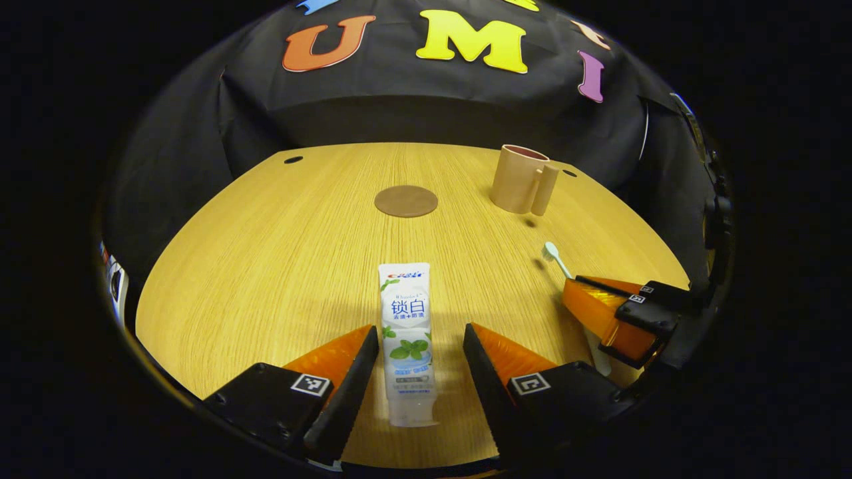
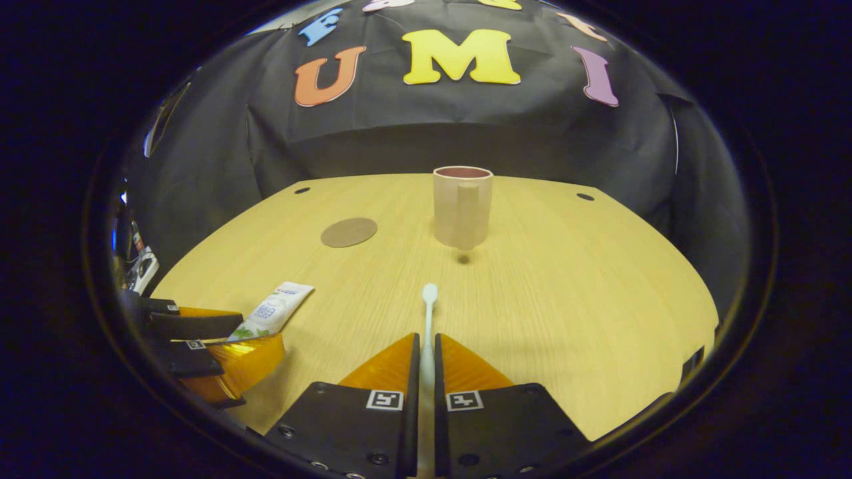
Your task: Put the toothbrush and toothpaste on the desktop into the cup, then pick up the cup and place it on the coaster on the desktop.
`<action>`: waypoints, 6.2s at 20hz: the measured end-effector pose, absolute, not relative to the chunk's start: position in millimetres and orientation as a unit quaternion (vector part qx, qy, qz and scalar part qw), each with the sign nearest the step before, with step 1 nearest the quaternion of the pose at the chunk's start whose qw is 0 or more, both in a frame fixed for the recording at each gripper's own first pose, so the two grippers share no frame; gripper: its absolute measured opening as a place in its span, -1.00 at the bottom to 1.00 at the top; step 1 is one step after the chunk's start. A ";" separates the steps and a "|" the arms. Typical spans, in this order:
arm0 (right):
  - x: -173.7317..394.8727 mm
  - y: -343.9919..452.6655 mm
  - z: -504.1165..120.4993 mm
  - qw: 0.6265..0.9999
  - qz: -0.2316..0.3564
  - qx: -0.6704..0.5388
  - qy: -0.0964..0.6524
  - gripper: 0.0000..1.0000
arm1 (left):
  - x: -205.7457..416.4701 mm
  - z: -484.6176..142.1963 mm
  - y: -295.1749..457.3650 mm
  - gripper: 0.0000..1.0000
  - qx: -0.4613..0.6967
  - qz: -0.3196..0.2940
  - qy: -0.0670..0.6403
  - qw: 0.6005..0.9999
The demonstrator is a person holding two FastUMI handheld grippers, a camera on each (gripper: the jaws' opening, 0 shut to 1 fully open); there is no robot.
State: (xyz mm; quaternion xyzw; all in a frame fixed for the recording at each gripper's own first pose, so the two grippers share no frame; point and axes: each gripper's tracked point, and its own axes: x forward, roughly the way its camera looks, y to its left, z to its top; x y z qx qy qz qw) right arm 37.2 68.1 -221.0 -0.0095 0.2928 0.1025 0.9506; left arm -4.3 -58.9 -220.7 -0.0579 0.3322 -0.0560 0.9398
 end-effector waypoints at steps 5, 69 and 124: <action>29.7 68.1 -198.1 0.957 0.110 -0.008 0.267 -0.84 | -0.7 -220.5 -55.4 0.60 -0.057 -0.046 0.341 0.937; 285.6 67.3 -66.5 0.973 0.164 0.004 0.161 0.47 | 147.8 -52.3 -90.6 -0.42 -0.094 -0.062 0.062 0.992; 199.0 42.3 -112.0 0.957 0.133 -0.061 0.250 0.95 | 99.9 -42.5 -97.1 0.78 -0.016 -0.068 0.013 0.997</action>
